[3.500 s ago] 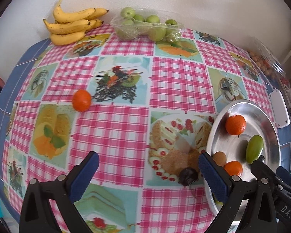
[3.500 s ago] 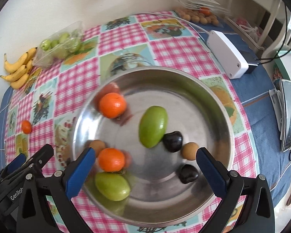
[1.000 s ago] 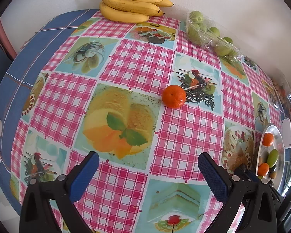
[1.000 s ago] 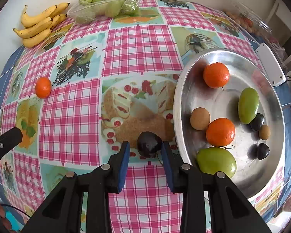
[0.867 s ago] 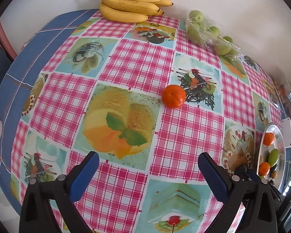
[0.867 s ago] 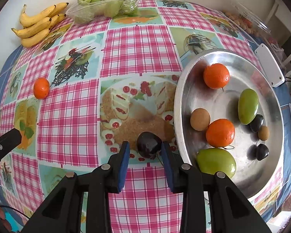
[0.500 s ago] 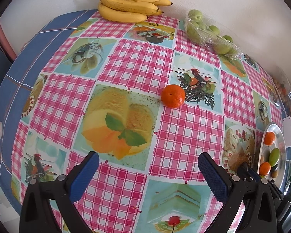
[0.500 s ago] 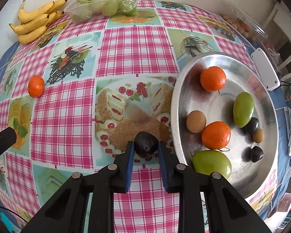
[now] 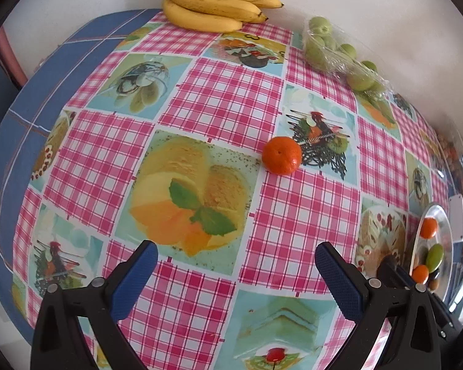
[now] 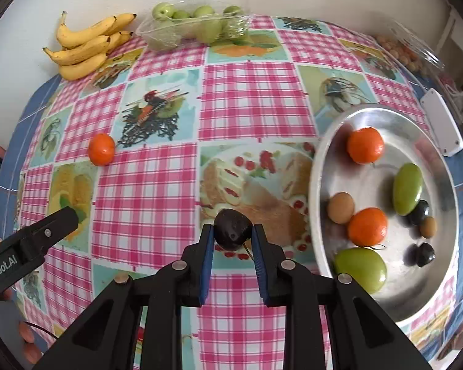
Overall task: Organize fruits
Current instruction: 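Close the right gripper on the last dark plum on the cloth, then grasp the last orange with the left gripper while the right holds the plum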
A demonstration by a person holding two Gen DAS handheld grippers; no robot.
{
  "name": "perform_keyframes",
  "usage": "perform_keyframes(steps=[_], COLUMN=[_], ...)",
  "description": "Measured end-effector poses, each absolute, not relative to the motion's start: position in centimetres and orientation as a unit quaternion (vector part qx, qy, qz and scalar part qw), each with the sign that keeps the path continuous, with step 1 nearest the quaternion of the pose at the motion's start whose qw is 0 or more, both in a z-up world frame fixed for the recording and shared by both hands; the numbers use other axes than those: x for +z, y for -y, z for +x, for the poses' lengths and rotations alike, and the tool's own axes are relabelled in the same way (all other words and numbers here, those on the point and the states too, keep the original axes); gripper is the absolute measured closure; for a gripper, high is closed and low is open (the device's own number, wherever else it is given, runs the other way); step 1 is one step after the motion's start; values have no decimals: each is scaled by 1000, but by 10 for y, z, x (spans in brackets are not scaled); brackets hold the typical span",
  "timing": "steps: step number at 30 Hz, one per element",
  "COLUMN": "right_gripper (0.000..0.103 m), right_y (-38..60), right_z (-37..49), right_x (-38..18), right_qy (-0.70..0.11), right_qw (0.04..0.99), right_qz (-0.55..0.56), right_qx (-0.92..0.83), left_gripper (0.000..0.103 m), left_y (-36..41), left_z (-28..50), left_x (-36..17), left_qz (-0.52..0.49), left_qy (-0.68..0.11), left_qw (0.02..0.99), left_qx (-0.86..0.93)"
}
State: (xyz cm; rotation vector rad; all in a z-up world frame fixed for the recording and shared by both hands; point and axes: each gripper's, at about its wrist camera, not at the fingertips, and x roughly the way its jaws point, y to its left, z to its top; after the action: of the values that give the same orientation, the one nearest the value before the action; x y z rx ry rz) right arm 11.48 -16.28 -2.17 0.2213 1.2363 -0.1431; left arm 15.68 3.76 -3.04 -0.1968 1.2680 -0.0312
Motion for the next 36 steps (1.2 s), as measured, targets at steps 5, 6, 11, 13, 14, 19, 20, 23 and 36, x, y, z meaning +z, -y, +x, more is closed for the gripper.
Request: perform_keyframes(steps=[5,6,11,13,14,19,20,23,36], right_gripper=[77,77,77,77,77,77,77,77,77], right_y=[158,159,164,165,166,169,171,175,175], right_z=[125,128,142,147,148,158,161,167,189], right_x=[-18,-19,-20,-19,-19,-17,-17,-14,-19], right_qy=[-563,-562,-559,-555,-554,-548,-546,-541,-532], right_qw=[819,819,821,824,824,828,829,831,837], right_qz=[100,100,104,106,106,113,115,121,127], right_qx=[-51,-49,-48,-46,-45,-39,-38,-37,-27], left_gripper=[0,0,0,1,2,16,17,29,65], left_y=[-37,-37,-31,-26,-22,-7,-7,-9,-10], left_z=[166,169,187,192,196,213,217,226,237], left_x=[-35,-34,-28,-26,-26,-34,-38,-50,-58], left_qz=[-120,-123,-137,-136,-132,-104,-98,-89,-110], left_qy=[-588,-587,-567,-556,-553,-540,-541,-546,-537], left_qw=[799,800,811,819,821,833,833,831,831], left_qx=[-25,-28,-46,-53,-54,-62,-60,-55,-94])
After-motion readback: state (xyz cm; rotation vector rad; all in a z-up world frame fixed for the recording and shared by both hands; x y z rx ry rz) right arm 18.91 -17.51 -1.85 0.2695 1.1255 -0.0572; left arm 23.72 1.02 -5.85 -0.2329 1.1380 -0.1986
